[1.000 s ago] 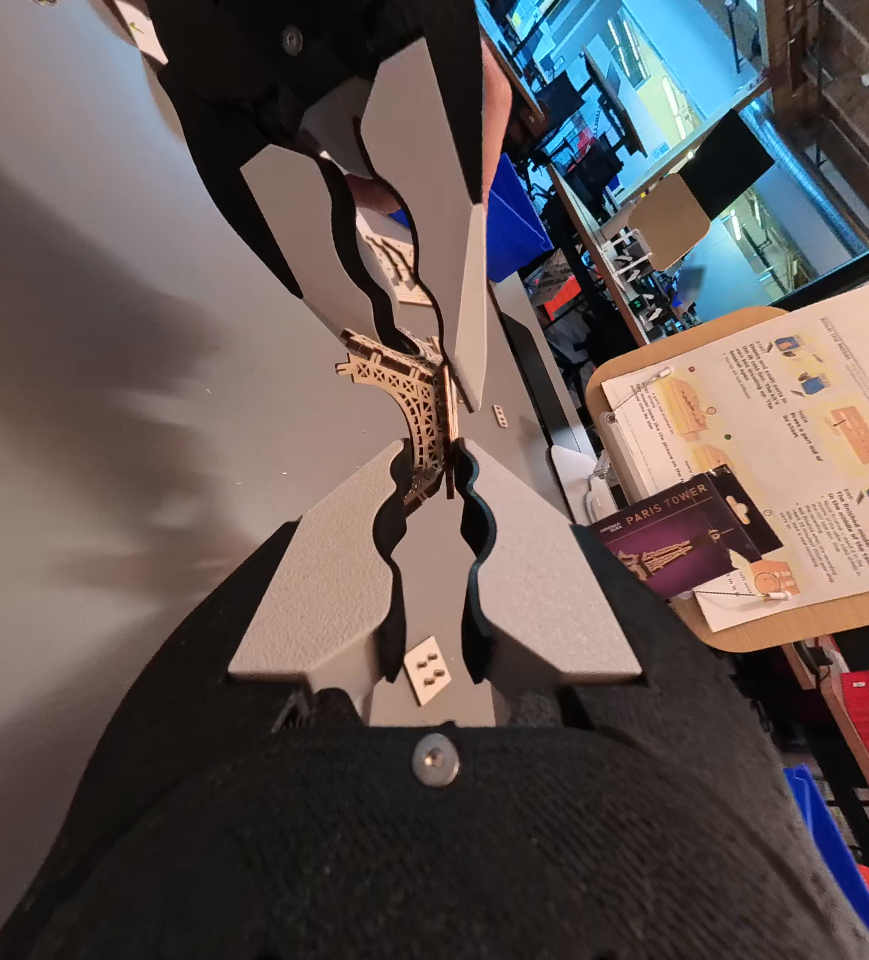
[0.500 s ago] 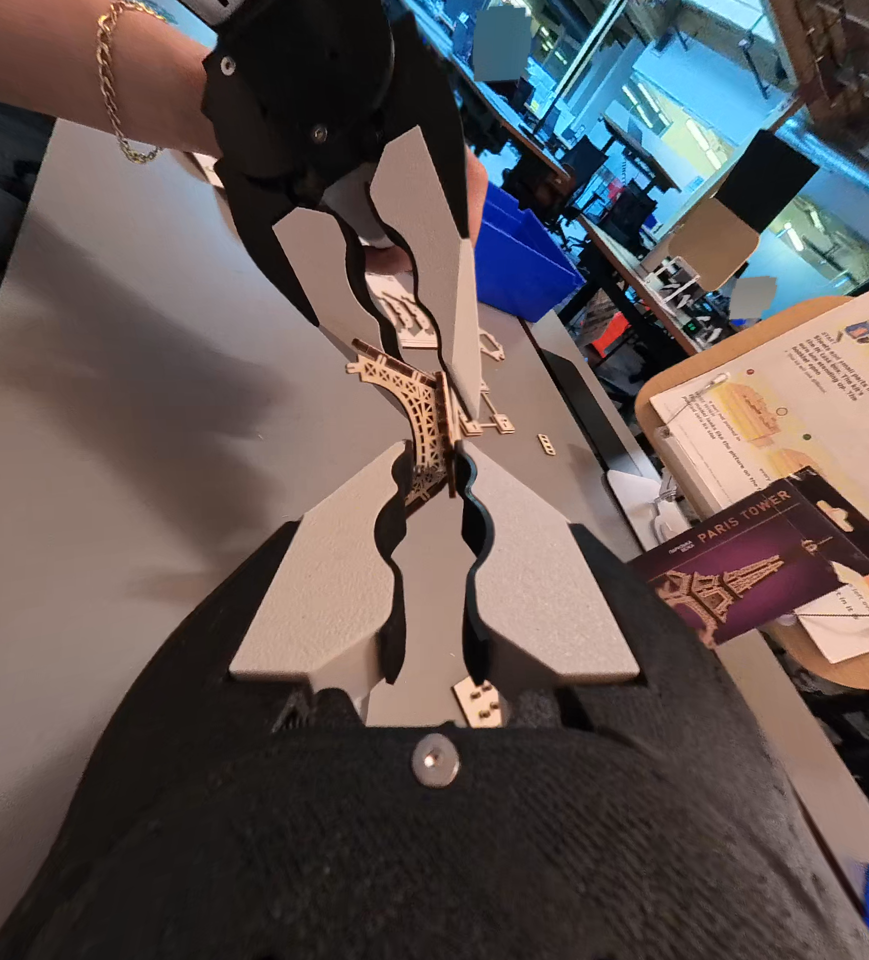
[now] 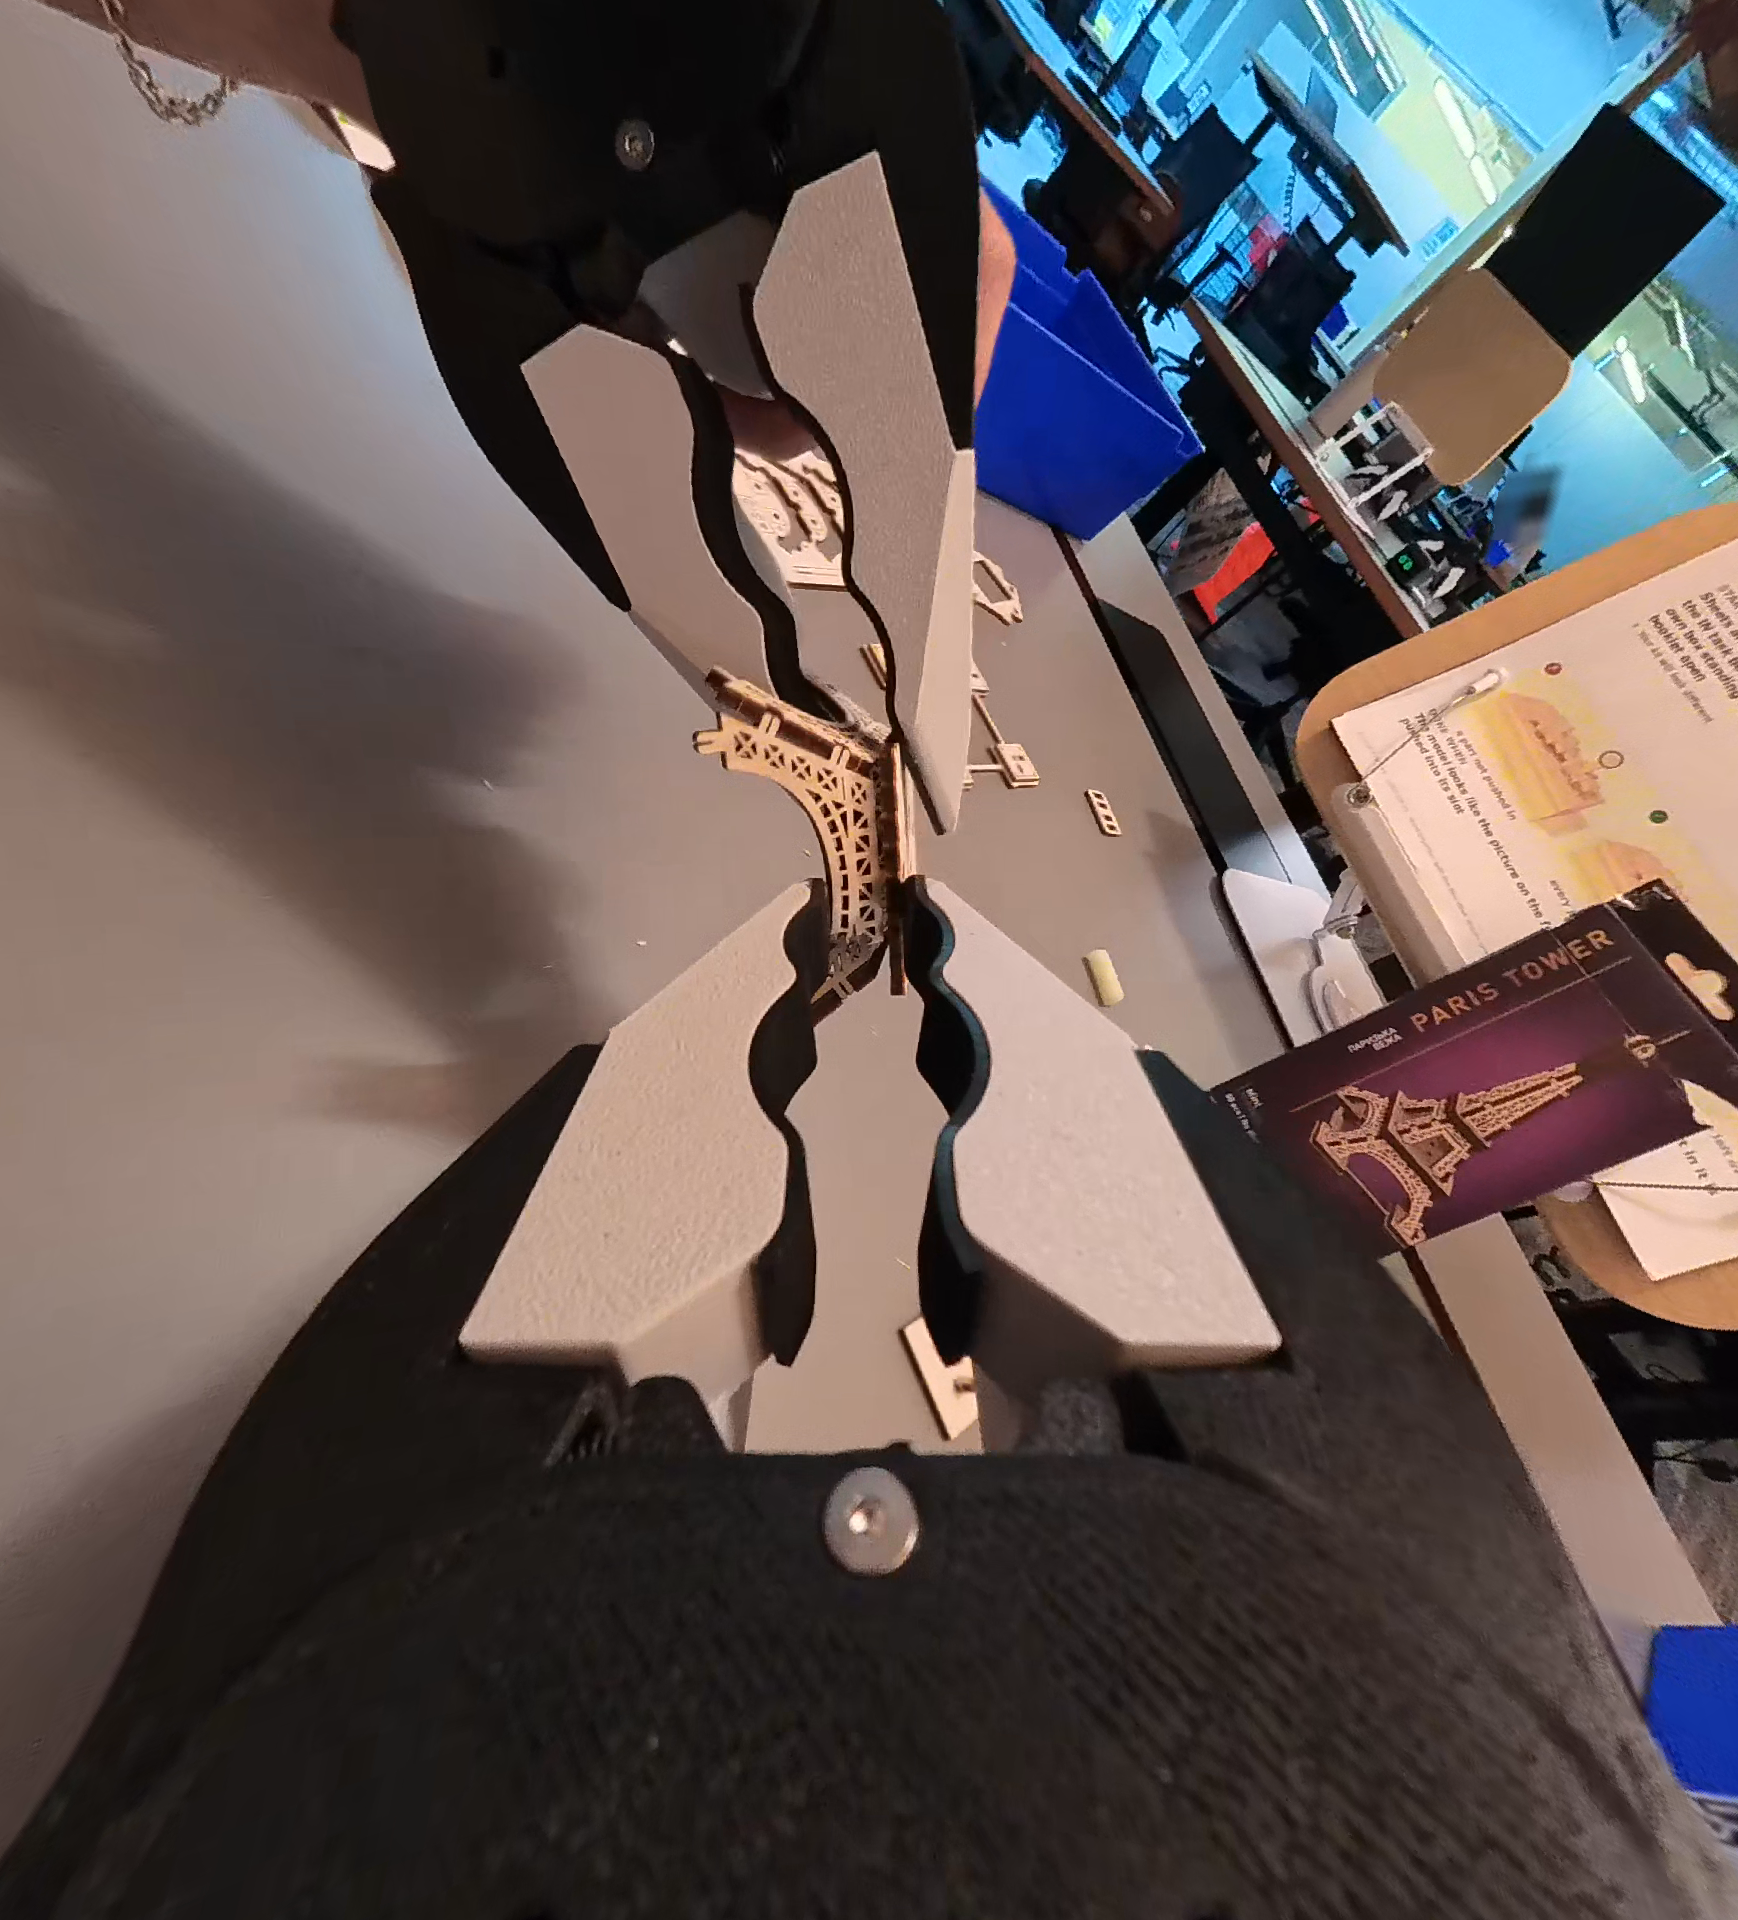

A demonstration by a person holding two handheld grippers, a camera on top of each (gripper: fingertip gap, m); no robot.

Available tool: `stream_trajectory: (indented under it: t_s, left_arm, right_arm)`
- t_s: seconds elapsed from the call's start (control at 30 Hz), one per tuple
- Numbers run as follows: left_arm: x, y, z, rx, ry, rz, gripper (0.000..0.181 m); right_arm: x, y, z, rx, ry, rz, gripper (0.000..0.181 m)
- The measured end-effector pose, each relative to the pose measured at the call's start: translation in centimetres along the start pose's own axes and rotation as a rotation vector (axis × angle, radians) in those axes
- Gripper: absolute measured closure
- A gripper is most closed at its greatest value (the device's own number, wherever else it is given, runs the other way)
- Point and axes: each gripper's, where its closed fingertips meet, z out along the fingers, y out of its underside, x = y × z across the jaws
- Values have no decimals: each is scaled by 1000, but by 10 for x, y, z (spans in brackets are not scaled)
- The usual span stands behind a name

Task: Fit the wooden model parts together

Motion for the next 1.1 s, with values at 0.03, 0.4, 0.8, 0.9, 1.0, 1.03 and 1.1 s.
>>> stream_trajectory:
  t_s: [0.03,0.4,0.8,0.9,1.0,1.03,1.1]
  left_arm:
    - [1,1,0,-1,5,-8,171]
    - [-2,7,3,12,65,-314,171]
    - [-5,2,5,179,385,-1396,170]
    - [-6,-4,4,281,430,-1559,170]
    - [-5,-4,4,337,433,-1637,170]
    - [-5,-5,3,362,441,-1664,170]
    - [-8,-5,2,413,443,-1723,171]
  right_arm:
    - [-1,1,1,-1,-6,8,169]
    - [6,1,-5,74,-26,150,159]
    - [26,18,-22,353,-143,718,124]
    - [26,24,-11,366,-183,871,128]
    - [29,15,-19,471,-263,989,134]
    - [32,13,-23,511,-286,1044,134]
    - [36,10,-27,564,-326,1144,136]
